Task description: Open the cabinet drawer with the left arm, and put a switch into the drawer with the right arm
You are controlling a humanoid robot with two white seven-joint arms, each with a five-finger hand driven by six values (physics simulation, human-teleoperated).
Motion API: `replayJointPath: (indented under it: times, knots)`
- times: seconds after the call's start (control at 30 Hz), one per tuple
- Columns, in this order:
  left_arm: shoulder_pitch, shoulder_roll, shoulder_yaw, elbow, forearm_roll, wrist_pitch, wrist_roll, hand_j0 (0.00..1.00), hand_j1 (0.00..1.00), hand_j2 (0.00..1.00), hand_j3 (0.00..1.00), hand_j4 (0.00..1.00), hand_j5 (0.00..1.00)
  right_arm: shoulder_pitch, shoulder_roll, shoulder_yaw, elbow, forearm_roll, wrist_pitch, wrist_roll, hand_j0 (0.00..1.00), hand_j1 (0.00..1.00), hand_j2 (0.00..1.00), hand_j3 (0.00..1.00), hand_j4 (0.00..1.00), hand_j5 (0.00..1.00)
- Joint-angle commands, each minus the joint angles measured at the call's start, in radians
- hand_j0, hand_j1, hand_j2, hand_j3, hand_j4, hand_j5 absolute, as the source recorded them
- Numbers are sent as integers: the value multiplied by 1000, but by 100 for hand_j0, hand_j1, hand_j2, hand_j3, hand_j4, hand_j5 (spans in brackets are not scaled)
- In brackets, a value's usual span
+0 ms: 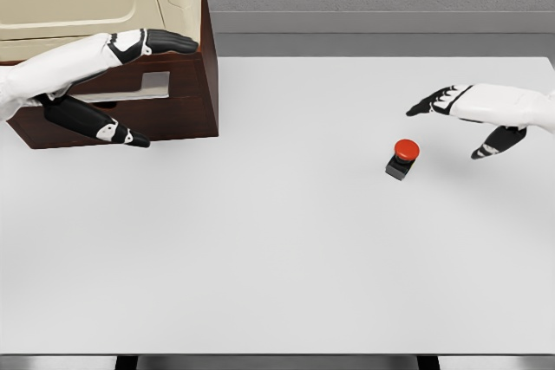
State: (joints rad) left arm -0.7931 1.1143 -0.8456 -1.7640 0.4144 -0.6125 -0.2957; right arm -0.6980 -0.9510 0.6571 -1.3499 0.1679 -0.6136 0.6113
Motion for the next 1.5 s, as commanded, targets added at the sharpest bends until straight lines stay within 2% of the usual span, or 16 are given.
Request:
replayJointPath:
  times: [0.0,0.17,0.23,0.3,0.37,0.4,0.47,0.6,0.7,0.83,0.87,0.97,1.07,1.23,1.33,1.47]
  knots:
    - [0,2,-1,0,9,2,0,100,100,100,100,100,100,-2,0,-1,5,-5,3,0,100,100,100,100,100,100]
    - [-2,35,-3,0,10,2,-105,100,100,100,100,100,100,-6,4,-1,28,-7,3,0,100,100,100,100,100,100]
    - [-8,35,-1,-2,10,2,-117,100,100,100,100,100,100,-6,54,3,43,-7,3,0,100,100,100,100,100,100]
    - [-46,24,0,-2,10,2,-155,100,100,100,100,100,100,-8,87,3,47,-7,3,0,100,100,100,100,100,100]
    - [-52,30,-1,-2,84,198,-276,100,100,100,100,100,100,-8,141,3,107,5,3,0,100,100,100,100,100,100]
    - [-51,38,-3,-2,109,223,-315,100,100,100,100,100,100,-8,144,3,107,7,3,0,100,100,100,100,100,100]
    - [-66,76,-3,-2,119,212,-315,100,100,100,100,100,100,-8,146,16,115,7,3,0,100,100,100,100,100,100]
    - [-106,79,-3,-2,155,224,-315,100,100,100,100,100,100,-5,147,52,106,30,3,0,100,100,100,100,100,100]
    - [-109,81,-3,-2,185,338,-315,100,100,100,100,100,100,-5,146,67,77,33,3,0,100,100,100,100,100,100]
    - [-109,78,-3,-2,280,497,-315,100,100,100,100,100,100,-11,143,98,63,35,3,0,99,99,99,99,99,99]
    - [-106,75,-4,-2,285,563,-315,100,100,100,100,100,100,-11,144,102,64,36,3,0,97,97,97,97,97,97]
    - [-107,58,-15,-2,322,600,-315,100,100,100,100,100,100,-14,146,118,66,41,3,0,91,91,91,91,91,91]
    - [-107,55,-18,0,311,611,-315,100,100,100,100,100,100,-14,146,122,72,44,3,0,87,87,87,87,87,87]
    - [-110,50,-16,1,279,812,-315,100,100,100,100,100,100,-15,146,121,77,61,3,0,77,77,77,77,77,77]
    - [-112,18,-15,3,192,820,-315,100,100,100,100,100,100,-21,146,119,77,61,3,0,71,71,71,71,71,71]
    - [-114,16,-13,5,165,821,-315,100,100,100,100,100,100,-21,146,119,77,61,3,0,64,64,64,64,64,64]
